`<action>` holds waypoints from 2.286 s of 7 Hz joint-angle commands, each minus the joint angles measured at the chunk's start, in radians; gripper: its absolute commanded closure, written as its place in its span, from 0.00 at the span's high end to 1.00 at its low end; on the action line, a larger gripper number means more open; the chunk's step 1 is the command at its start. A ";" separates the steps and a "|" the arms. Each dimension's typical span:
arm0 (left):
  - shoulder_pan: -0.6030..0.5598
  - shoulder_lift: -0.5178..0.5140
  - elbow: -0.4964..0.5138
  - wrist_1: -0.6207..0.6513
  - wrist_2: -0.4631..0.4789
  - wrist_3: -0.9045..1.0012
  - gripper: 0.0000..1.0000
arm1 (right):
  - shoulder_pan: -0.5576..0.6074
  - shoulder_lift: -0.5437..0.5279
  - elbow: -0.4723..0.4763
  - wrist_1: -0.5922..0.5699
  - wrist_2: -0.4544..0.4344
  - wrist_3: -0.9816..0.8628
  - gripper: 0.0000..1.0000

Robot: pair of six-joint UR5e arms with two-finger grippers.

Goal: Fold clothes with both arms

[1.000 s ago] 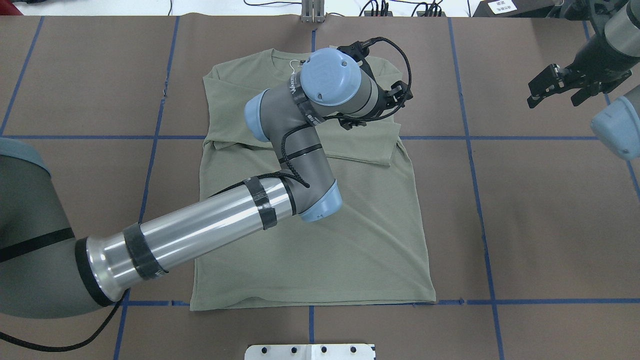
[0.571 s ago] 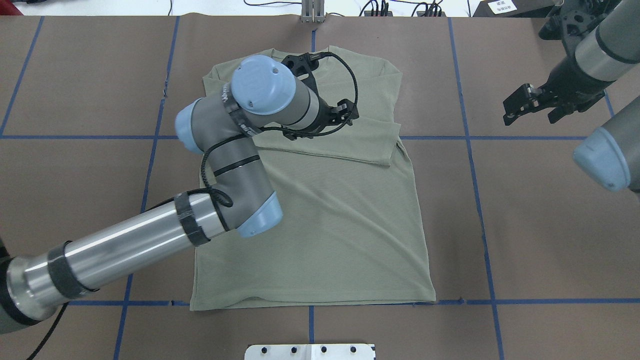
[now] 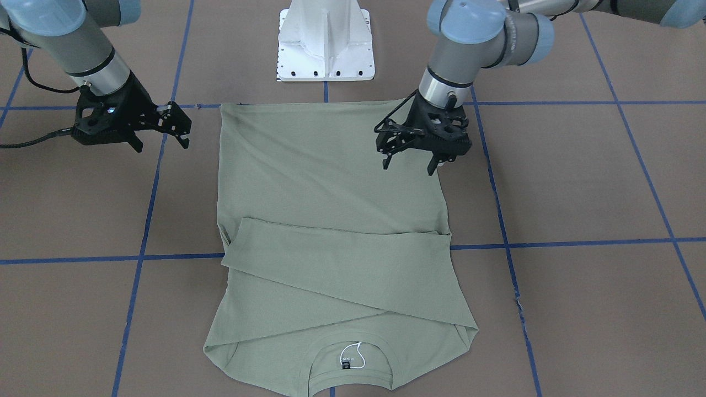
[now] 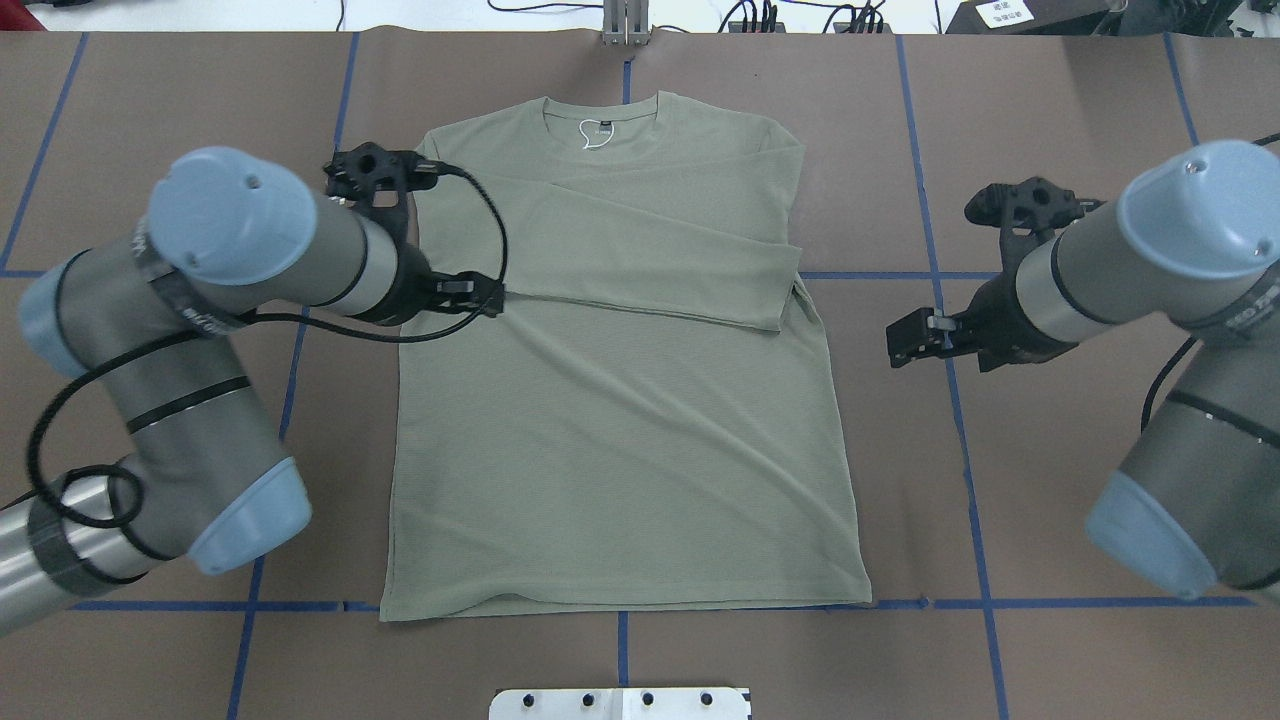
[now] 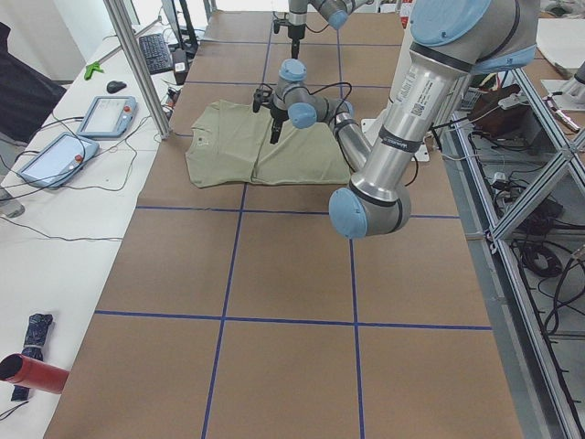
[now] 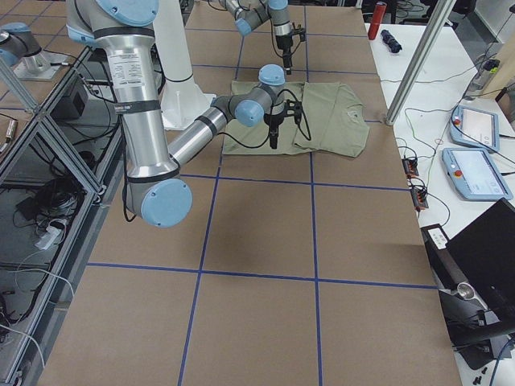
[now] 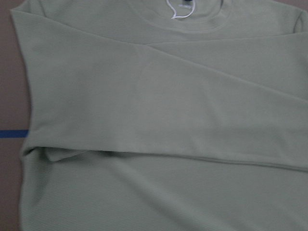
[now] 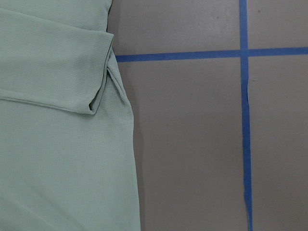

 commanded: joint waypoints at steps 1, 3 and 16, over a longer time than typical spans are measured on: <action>-0.002 0.221 -0.148 0.002 -0.002 0.063 1.00 | -0.268 -0.084 0.112 0.014 -0.231 0.225 1.00; -0.004 0.300 -0.217 0.002 -0.037 0.076 1.00 | -0.486 -0.099 0.116 0.014 -0.405 0.370 1.00; 0.002 0.290 -0.251 0.005 -0.068 0.062 1.00 | -0.492 -0.035 -0.030 0.013 -0.364 0.377 0.93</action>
